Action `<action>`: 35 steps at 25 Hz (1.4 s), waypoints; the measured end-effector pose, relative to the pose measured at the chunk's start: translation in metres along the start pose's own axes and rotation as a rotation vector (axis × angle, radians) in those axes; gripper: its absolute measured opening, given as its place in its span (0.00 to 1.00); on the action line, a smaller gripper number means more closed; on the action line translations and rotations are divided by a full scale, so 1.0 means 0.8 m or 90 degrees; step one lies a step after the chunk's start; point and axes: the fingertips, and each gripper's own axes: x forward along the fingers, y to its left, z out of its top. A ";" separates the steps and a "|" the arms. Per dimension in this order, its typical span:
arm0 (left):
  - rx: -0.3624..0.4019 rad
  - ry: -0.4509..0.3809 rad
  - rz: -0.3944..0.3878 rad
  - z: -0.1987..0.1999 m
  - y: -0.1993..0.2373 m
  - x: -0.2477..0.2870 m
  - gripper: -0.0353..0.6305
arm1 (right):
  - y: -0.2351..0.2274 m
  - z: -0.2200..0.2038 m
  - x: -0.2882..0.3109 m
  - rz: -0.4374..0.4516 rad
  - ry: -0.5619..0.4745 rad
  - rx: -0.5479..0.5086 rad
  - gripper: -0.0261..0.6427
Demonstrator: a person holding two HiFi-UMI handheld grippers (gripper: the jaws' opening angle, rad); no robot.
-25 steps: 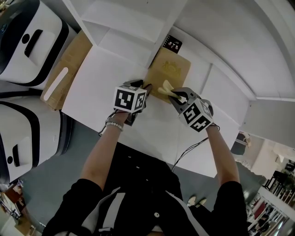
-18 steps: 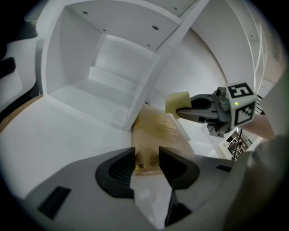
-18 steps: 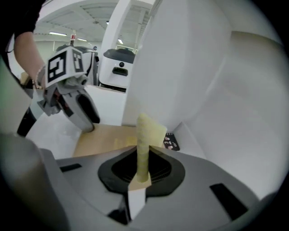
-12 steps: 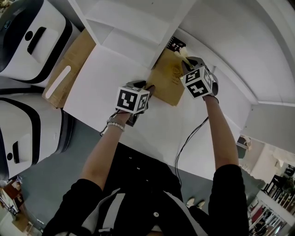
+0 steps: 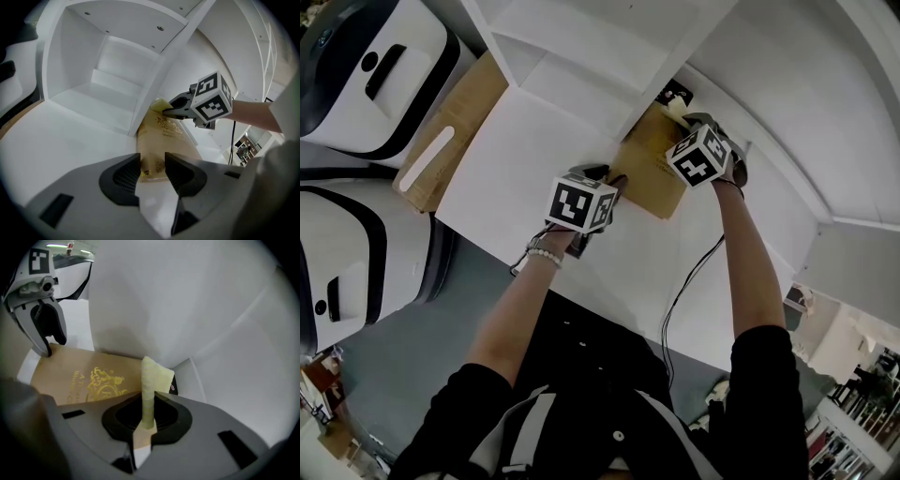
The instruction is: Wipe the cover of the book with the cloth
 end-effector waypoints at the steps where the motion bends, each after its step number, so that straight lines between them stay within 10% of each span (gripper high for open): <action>1: 0.000 0.000 -0.001 0.000 0.000 0.000 0.30 | 0.006 0.001 -0.001 0.001 -0.002 -0.013 0.09; 20: -0.002 -0.001 0.000 -0.001 0.001 -0.001 0.30 | 0.167 0.010 -0.084 0.160 -0.101 -0.209 0.09; 26: -0.002 -0.004 0.005 -0.001 0.001 -0.001 0.30 | 0.190 0.008 -0.106 0.279 -0.119 -0.170 0.09; 35: -0.001 -0.003 0.007 -0.001 0.000 0.000 0.30 | 0.054 0.026 -0.070 0.068 -0.120 -0.103 0.09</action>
